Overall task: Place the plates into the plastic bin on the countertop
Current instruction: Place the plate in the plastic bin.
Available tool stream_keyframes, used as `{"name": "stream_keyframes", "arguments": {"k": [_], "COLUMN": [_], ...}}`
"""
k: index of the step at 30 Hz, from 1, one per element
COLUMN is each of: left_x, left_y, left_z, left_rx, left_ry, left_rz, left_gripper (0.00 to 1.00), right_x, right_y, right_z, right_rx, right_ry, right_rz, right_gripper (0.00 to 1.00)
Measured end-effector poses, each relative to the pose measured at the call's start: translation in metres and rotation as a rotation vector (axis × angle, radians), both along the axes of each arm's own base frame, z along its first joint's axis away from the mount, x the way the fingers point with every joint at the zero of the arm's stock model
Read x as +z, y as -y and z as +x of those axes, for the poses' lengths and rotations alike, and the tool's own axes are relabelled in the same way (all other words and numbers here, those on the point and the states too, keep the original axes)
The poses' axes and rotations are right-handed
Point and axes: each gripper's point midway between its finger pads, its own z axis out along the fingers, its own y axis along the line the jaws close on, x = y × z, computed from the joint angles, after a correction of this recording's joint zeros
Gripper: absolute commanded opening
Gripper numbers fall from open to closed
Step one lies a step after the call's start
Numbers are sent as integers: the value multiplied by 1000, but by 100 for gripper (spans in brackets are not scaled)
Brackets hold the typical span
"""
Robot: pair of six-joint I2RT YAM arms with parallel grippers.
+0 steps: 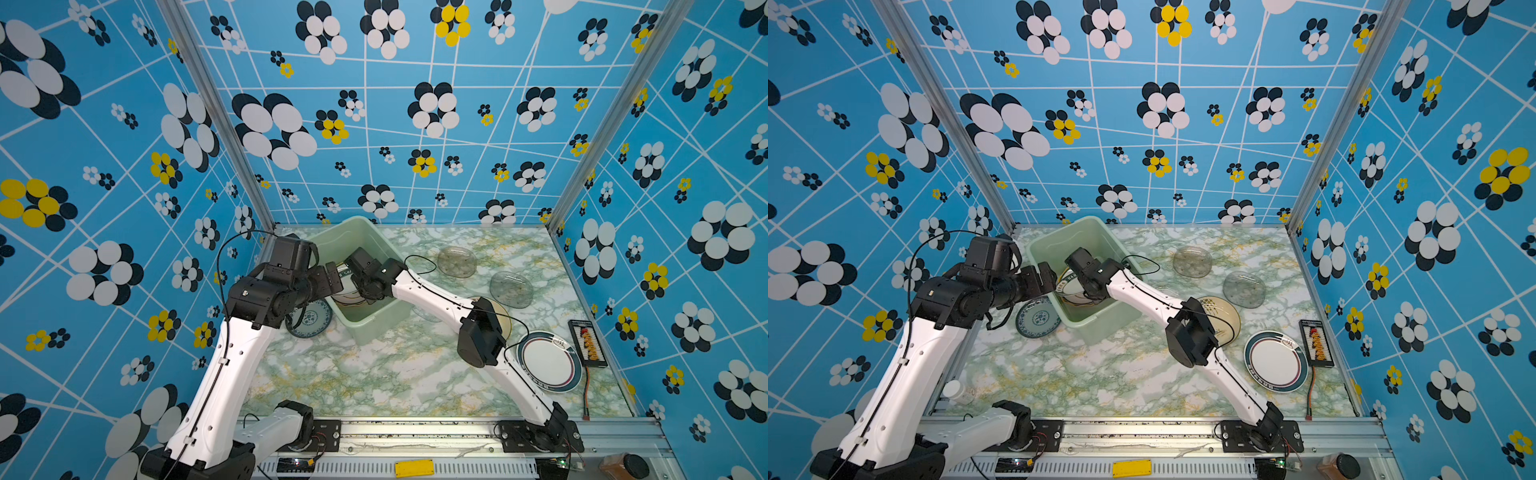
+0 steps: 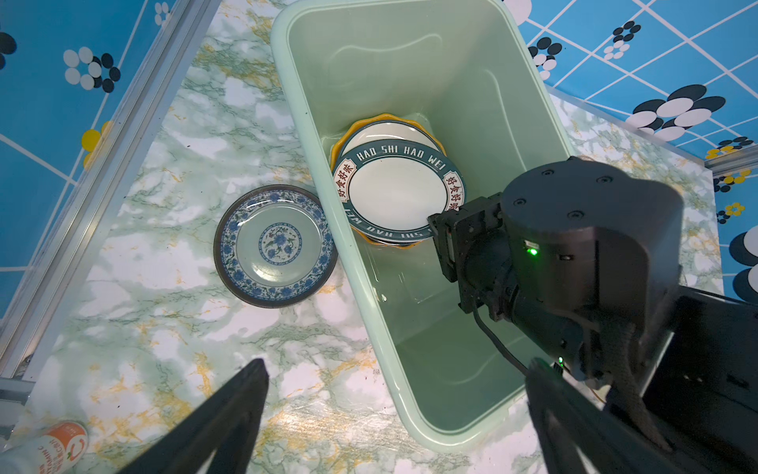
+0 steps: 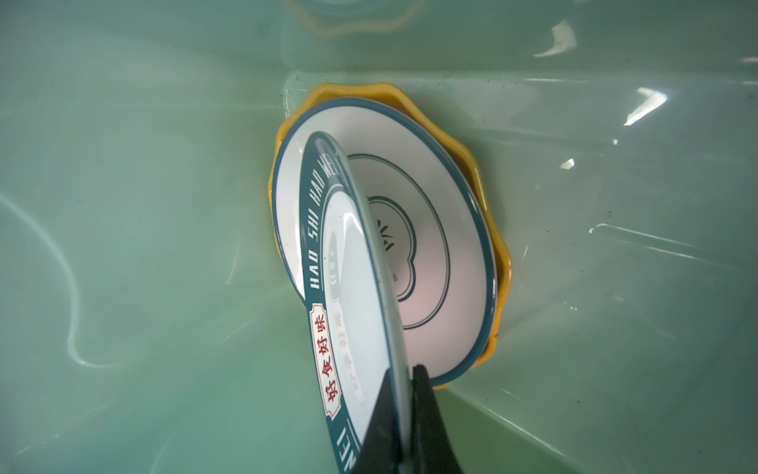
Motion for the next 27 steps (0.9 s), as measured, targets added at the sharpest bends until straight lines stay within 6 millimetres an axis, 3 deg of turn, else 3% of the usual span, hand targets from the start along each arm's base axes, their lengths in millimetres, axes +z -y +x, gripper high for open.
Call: {"name": "stream_keyframes", "arguments": {"k": [12, 21, 27], "left_x": [0, 3, 3], "left_y": [-1, -2, -3], "left_z": [0, 1, 1], "left_rx": [1, -2, 2], "left_ry": [2, 6, -1], "left_rz": [11, 18, 25], "left_gripper": [99, 99, 99], "right_x": [-3, -34, -33], "right_y": [-7, -12, -16], "right_z": [5, 3, 4], "right_rx": [-28, -18, -15], "right_ry": [-4, -52, -48], "right_rz": [39, 30, 47], "right_gripper": [12, 18, 25]}}
